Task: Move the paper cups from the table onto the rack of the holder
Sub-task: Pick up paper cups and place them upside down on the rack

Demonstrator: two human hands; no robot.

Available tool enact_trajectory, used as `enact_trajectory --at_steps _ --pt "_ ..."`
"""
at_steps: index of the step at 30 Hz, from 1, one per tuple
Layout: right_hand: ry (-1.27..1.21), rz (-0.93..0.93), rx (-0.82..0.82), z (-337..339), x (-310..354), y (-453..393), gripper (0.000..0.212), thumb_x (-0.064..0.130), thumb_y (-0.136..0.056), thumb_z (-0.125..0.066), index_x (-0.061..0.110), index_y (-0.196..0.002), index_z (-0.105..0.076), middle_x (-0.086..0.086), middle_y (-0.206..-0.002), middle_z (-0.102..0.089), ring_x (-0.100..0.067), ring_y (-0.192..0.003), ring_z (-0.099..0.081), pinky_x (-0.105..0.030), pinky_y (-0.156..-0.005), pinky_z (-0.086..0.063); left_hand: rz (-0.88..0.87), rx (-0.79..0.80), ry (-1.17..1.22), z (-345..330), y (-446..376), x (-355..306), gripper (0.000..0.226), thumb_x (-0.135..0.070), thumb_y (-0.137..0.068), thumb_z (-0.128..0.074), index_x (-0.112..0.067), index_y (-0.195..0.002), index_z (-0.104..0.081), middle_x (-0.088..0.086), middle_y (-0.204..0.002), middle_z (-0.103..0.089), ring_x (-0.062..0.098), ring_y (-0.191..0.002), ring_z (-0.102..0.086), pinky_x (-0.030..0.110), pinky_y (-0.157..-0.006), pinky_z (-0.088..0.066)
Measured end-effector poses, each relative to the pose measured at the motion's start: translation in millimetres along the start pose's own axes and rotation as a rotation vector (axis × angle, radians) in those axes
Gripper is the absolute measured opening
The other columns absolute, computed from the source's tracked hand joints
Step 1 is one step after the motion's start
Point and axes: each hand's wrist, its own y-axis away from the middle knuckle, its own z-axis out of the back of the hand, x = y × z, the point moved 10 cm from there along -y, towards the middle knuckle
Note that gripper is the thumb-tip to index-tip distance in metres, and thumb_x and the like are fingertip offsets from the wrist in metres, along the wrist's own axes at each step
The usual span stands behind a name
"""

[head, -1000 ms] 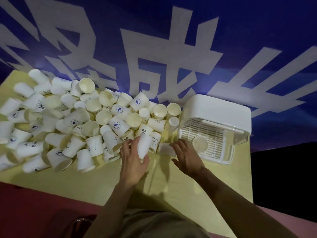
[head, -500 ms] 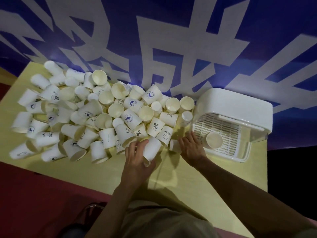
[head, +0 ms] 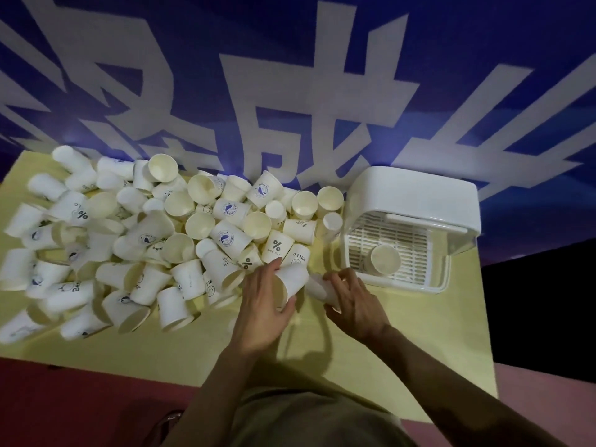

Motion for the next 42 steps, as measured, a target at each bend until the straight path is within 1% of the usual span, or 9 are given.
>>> enact_trajectory --at_steps 3,8,11,16,20,28,33,36,42 --pt "-0.106 -0.019 -0.103 18.0 -7.1 15.2 0.058 0.031 -0.087 -0.074 0.024 -0.139 -0.05 -0.007 -0.13 -0.042 -0.028 -0.106 -0.059 -0.041 -0.064 -0.061 -0.035 -0.007 0.005 -6.4 -3.5 -15.7 0.078 -0.023 -0.08 -0.08 -0.024 -0.146 -0.039 -0.003 -0.139 -0.049 0.017 -0.129 -0.046 0.036 -0.104 -0.045" --pt "-0.217 -0.019 -0.253 46.9 -20.9 41.2 0.056 0.024 -0.09 -0.075 0.009 -0.14 -0.055 -0.018 -0.13 -0.045 -0.033 -0.112 -0.057 -0.045 -0.092 -0.054 -0.022 -0.01 0.05 -25.8 -8.0 -40.6 0.074 -0.028 -0.077 -0.083 -0.03 -0.137 -0.04 -0.006 -0.131 -0.05 0.013 -0.118 -0.048 0.03 -0.086 -0.05" --pt "-0.274 -0.04 -0.327 62.3 -33.8 57.4 0.053 0.022 -0.093 -0.07 0.011 -0.141 -0.054 -0.015 -0.13 -0.045 -0.033 -0.116 -0.054 -0.047 -0.095 -0.052 -0.044 0.008 0.082 -41.2 -12.6 -60.1 0.072 -0.03 -0.076 -0.083 -0.029 -0.133 -0.039 -0.007 -0.13 -0.048 0.012 -0.118 -0.048 0.029 -0.088 -0.049" --pt "-0.343 -0.082 -0.395 82.0 -62.9 81.9 0.068 0.023 -0.093 -0.07 0.014 -0.152 -0.039 -0.006 -0.132 -0.038 -0.025 -0.11 -0.053 -0.039 -0.093 -0.056 -0.148 0.028 0.07 -63.6 -24.8 -102.1 0.067 -0.035 -0.078 -0.079 -0.027 -0.134 -0.043 -0.011 -0.129 -0.043 0.006 -0.121 -0.045 0.006 -0.095 -0.036" --pt "-0.361 -0.084 -0.449 98.6 -86.6 96.4 0.063 0.026 -0.092 -0.073 0.014 -0.142 -0.038 0.001 -0.129 -0.038 -0.02 -0.11 -0.052 -0.039 -0.091 -0.056 -0.19 0.024 0.04 -81.5 -34.3 -131.4 0.065 -0.033 -0.081 -0.079 -0.031 -0.135 -0.044 -0.017 -0.132 -0.044 0.002 -0.123 -0.045 0.02 -0.1 -0.042" --pt "-0.413 -0.166 -0.448 110.6 -137.5 120.9 0.057 0.032 -0.09 -0.075 0.032 -0.14 -0.046 0.005 -0.135 -0.037 -0.015 -0.11 -0.055 -0.033 -0.08 -0.06 -0.244 0.021 -0.021 -120.0 -43.8 -169.0 0.064 -0.022 -0.082 -0.082 -0.027 -0.136 -0.048 -0.011 -0.137 -0.045 0.009 -0.133 -0.045 0.027 -0.113 -0.04" --pt "-0.445 -0.173 -0.442 107.5 -156.9 131.6 0.063 0.032 -0.092 -0.073 0.037 -0.146 -0.042 0.005 -0.139 -0.036 -0.013 -0.115 -0.054 -0.029 -0.083 -0.06 -0.211 0.046 -0.097 -142.9 -47.8 -168.4 0.066 -0.022 -0.082 -0.082 -0.031 -0.136 -0.047 -0.009 -0.137 -0.043 0.014 -0.135 -0.044 0.01 -0.11 -0.028" --pt "-0.468 -0.16 -0.46 109.1 -165.1 135.8 0.06 0.035 -0.095 -0.069 0.04 -0.146 -0.039 0.007 -0.136 -0.037 -0.009 -0.113 -0.052 -0.026 -0.083 -0.058 -0.203 0.054 -0.131 -153.6 -49.3 -166.1 0.065 -0.024 -0.083 -0.081 -0.032 -0.138 -0.047 -0.008 -0.139 -0.042 0.016 -0.135 -0.043 0.008 -0.108 -0.024" --pt "-0.443 -0.177 -0.43 107.4 -182.5 136.8 0.048 0.041 -0.096 -0.066 0.041 -0.139 -0.044 0.006 -0.138 -0.036 -0.012 -0.111 -0.054 -0.03 -0.081 -0.06 -0.147 0.062 -0.233 -174.5 -58.9 -156.1 0.07 -0.024 -0.082 -0.083 -0.031 -0.142 -0.049 -0.006 -0.139 -0.042 0.019 -0.133 -0.041 0.026 -0.108 -0.035"
